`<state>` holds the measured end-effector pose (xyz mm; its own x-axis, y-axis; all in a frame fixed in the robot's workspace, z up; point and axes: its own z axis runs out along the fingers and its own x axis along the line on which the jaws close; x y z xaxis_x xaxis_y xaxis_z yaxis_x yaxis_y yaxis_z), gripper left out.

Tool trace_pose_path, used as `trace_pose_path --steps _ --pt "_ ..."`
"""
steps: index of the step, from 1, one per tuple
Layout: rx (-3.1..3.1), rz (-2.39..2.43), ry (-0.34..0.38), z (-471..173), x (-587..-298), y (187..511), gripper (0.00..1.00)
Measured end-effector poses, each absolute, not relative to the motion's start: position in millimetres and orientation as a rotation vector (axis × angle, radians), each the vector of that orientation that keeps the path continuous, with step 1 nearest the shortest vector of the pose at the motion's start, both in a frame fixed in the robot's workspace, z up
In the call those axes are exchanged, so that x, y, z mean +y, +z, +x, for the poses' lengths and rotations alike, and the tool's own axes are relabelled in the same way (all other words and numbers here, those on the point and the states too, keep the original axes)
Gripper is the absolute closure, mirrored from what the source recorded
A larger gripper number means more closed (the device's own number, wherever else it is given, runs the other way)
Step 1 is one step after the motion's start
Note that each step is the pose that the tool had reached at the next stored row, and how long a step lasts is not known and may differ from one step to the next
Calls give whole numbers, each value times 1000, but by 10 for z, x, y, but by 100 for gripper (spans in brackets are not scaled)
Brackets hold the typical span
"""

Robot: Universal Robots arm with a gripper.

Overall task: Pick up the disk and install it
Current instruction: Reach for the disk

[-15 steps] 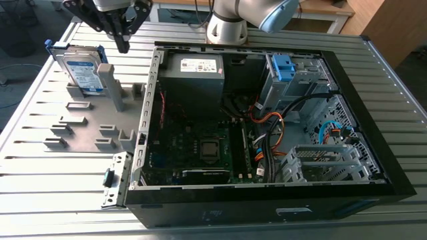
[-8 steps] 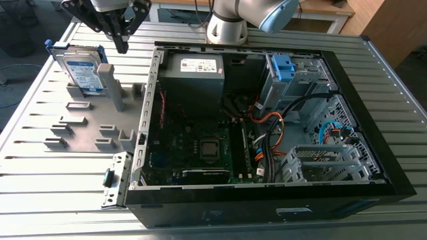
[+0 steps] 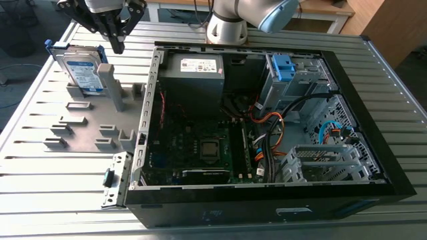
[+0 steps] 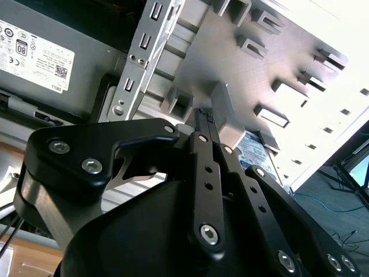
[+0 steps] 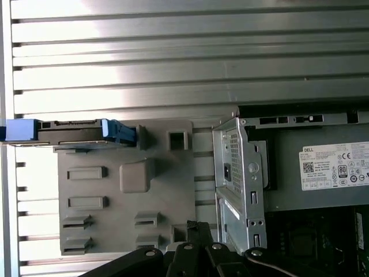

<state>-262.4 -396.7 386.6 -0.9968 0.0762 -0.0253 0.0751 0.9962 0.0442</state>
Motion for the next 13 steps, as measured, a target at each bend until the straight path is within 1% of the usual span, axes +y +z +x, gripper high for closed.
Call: trace_pose_path --steps 13 --pt "3112 118 67 -2763 -3947 3848 89"
